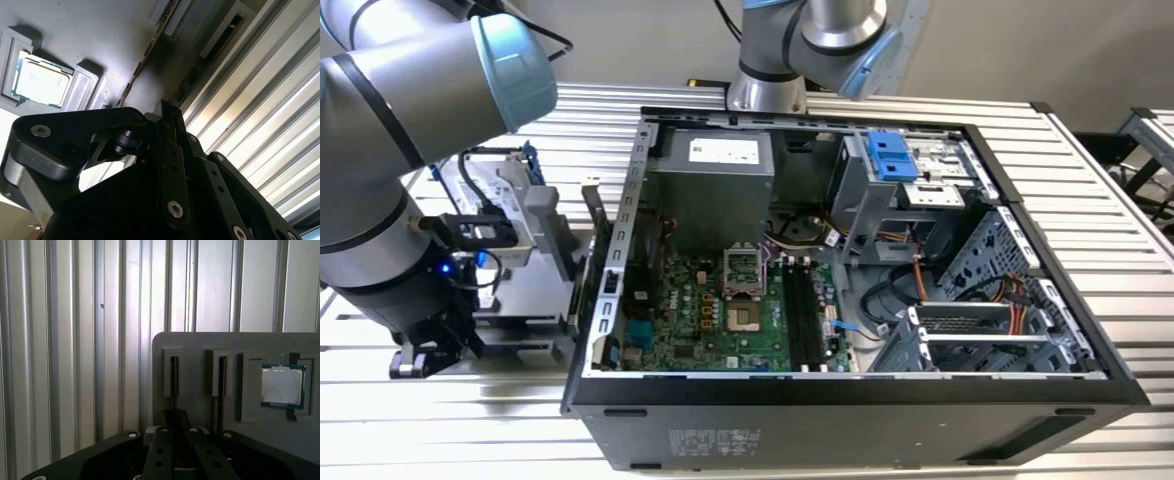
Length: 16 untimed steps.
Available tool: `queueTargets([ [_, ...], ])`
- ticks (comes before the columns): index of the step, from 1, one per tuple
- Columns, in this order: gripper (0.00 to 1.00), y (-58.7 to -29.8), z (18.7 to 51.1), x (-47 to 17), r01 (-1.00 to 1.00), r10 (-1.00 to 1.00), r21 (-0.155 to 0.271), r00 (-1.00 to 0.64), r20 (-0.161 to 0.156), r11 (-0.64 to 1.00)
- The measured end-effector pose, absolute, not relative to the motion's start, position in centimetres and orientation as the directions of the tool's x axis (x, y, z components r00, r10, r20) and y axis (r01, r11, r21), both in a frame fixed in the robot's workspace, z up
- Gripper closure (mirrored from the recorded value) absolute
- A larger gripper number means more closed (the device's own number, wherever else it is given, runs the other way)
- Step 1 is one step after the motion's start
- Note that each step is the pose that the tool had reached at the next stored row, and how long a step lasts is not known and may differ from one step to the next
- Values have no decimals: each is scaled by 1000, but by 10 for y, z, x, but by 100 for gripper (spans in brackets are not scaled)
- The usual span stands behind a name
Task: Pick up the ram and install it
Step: 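Pick up the ram and move it above insertion slot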
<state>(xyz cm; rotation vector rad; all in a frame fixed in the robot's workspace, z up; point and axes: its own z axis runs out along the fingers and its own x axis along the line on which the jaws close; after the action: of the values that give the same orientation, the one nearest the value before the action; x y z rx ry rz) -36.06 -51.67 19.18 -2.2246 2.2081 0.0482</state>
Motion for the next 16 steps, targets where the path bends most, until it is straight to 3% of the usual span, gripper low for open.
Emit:
queueTargets([
  [16, 100, -517, 199, -361, -1000, -1000, 17, 7, -27, -8],
])
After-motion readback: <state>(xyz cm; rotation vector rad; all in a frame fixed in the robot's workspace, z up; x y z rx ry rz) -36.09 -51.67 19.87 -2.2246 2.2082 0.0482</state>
